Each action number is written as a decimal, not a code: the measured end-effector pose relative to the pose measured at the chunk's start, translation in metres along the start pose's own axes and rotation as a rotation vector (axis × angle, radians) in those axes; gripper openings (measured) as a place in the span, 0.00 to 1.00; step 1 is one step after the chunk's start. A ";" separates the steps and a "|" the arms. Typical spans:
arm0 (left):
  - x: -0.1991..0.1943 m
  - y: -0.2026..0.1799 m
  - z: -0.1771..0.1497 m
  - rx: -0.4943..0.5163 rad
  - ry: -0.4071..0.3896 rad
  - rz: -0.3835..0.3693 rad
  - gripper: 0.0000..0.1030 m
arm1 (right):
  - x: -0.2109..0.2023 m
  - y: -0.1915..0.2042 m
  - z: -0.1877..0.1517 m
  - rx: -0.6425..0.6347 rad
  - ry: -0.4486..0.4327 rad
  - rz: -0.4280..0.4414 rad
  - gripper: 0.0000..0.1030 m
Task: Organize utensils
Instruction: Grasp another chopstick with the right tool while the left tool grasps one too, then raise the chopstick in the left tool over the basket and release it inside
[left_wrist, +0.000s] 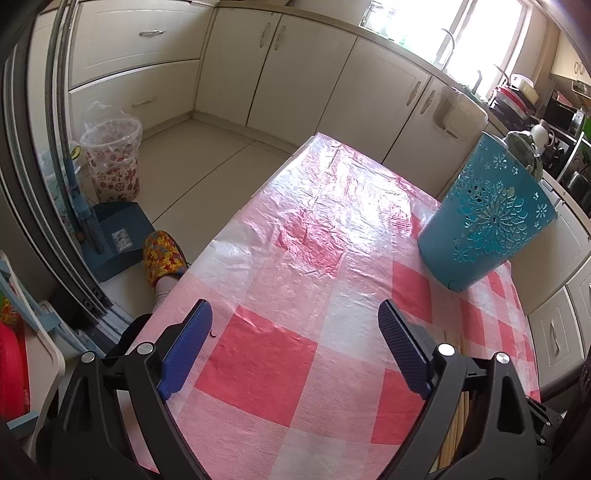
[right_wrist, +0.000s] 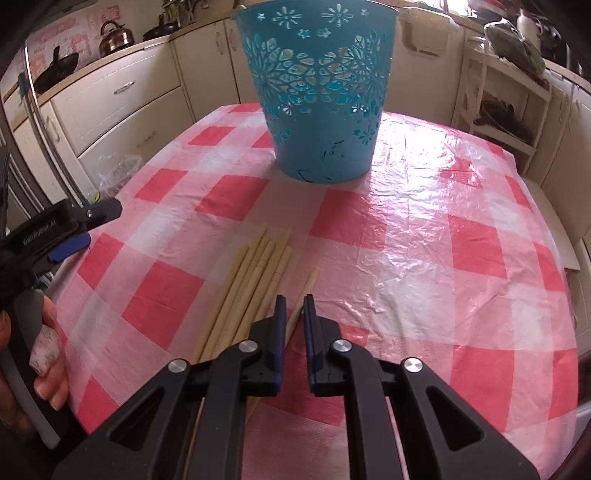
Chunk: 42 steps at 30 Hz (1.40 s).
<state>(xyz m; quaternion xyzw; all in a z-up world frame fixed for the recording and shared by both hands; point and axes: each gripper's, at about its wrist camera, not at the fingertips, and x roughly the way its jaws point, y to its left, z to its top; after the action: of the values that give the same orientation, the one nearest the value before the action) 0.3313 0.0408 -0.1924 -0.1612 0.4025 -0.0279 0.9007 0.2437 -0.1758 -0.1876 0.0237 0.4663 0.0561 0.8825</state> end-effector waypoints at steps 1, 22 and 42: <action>0.000 -0.004 -0.001 0.024 0.005 -0.011 0.85 | -0.001 -0.003 -0.001 0.002 0.001 0.007 0.07; 0.010 -0.122 -0.053 0.485 0.218 0.061 0.77 | -0.019 -0.065 -0.008 0.141 -0.033 0.084 0.06; 0.029 -0.132 -0.025 0.491 0.340 -0.046 0.06 | -0.003 -0.055 0.011 0.089 0.015 0.086 0.06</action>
<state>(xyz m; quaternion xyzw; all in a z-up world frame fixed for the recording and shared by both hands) 0.3431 -0.0958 -0.1881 0.0596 0.5251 -0.1713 0.8315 0.2553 -0.2309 -0.1848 0.0826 0.4736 0.0735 0.8738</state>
